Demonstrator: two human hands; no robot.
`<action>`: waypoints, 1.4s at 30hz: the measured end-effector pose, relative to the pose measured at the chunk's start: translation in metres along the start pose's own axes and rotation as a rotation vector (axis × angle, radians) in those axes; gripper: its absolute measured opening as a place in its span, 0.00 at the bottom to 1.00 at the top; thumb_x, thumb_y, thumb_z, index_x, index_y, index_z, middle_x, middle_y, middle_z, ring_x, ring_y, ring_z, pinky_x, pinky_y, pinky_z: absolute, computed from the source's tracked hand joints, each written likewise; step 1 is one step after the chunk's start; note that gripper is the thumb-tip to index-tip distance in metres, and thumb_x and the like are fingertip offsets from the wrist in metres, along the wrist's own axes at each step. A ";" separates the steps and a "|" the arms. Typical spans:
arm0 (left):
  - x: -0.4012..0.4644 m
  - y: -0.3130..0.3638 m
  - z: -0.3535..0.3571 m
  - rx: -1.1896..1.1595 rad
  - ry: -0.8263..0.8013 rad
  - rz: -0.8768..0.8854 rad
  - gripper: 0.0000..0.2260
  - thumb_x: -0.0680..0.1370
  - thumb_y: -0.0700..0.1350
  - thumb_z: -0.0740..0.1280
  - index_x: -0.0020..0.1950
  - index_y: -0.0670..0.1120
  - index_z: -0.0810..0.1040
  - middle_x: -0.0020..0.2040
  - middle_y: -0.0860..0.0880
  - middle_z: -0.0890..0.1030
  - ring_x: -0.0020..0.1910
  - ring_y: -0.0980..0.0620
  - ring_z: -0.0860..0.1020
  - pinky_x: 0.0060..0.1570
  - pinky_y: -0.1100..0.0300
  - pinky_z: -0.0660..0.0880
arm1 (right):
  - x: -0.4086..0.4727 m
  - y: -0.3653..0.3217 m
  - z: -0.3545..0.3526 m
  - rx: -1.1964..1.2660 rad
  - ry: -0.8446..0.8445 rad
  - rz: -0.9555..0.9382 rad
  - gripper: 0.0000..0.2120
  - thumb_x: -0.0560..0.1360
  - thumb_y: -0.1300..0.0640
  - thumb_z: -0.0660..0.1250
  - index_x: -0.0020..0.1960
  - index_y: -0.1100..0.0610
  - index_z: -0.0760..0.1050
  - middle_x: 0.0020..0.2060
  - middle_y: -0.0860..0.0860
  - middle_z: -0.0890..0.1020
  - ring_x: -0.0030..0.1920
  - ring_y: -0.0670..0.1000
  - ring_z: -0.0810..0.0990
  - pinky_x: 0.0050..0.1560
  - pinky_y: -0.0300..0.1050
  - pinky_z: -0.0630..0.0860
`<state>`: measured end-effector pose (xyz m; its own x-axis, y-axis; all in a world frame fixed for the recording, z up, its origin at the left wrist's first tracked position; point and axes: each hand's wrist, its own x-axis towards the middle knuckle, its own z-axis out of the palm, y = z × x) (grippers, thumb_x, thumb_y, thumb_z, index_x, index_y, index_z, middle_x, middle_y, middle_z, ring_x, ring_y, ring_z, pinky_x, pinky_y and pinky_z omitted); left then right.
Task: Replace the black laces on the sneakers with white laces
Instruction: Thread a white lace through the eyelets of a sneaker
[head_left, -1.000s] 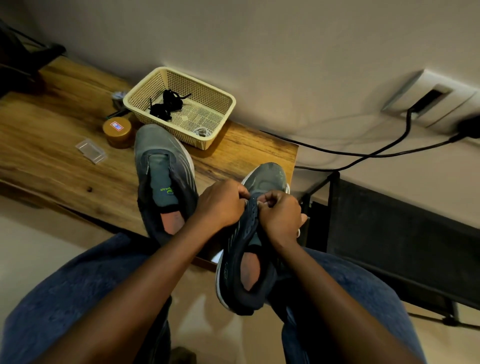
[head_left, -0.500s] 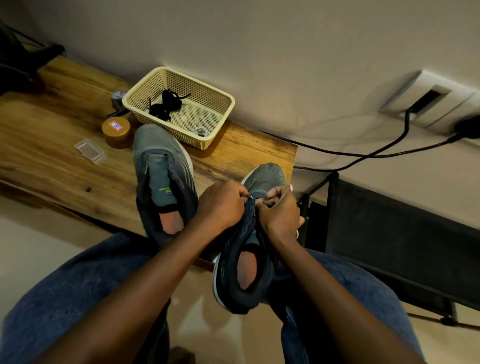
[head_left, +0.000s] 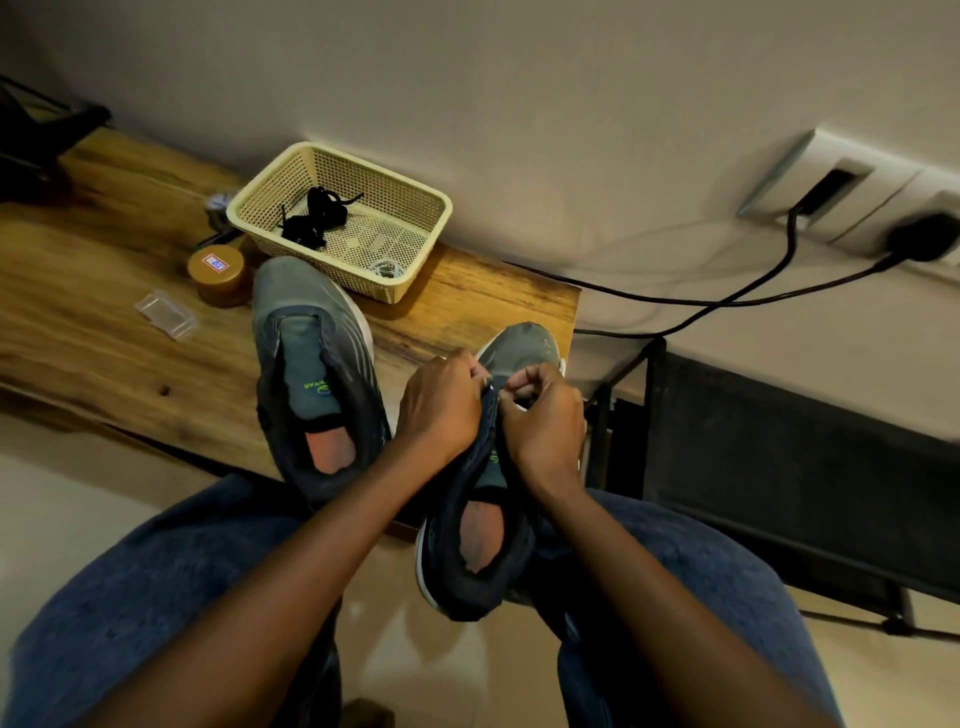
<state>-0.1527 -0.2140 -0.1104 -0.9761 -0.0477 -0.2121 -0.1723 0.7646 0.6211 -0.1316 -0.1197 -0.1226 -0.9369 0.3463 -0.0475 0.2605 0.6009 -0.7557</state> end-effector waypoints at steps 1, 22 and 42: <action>0.001 0.000 0.000 -0.017 0.005 -0.022 0.07 0.82 0.45 0.60 0.52 0.47 0.77 0.53 0.45 0.81 0.53 0.44 0.77 0.43 0.57 0.66 | -0.001 -0.001 -0.001 0.007 0.015 -0.017 0.12 0.69 0.63 0.70 0.39 0.47 0.71 0.35 0.43 0.78 0.47 0.54 0.79 0.51 0.57 0.75; 0.005 -0.007 0.013 -0.510 0.095 -0.223 0.05 0.77 0.48 0.67 0.42 0.50 0.75 0.43 0.50 0.83 0.41 0.49 0.80 0.46 0.54 0.76 | 0.007 0.000 -0.046 -0.195 -0.264 0.063 0.19 0.68 0.58 0.71 0.50 0.54 0.61 0.43 0.50 0.74 0.44 0.55 0.75 0.43 0.48 0.71; 0.013 -0.003 0.023 -0.922 0.397 -0.290 0.08 0.78 0.41 0.67 0.39 0.46 0.74 0.42 0.43 0.83 0.34 0.53 0.80 0.39 0.57 0.77 | 0.011 0.003 -0.045 -0.104 -0.233 0.106 0.18 0.67 0.58 0.72 0.46 0.54 0.62 0.42 0.54 0.77 0.44 0.58 0.78 0.47 0.54 0.76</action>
<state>-0.1621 -0.2019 -0.1328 -0.8260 -0.4860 -0.2855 -0.2782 -0.0891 0.9564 -0.1307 -0.0816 -0.0953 -0.9283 0.2436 -0.2810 0.3714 0.6453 -0.6676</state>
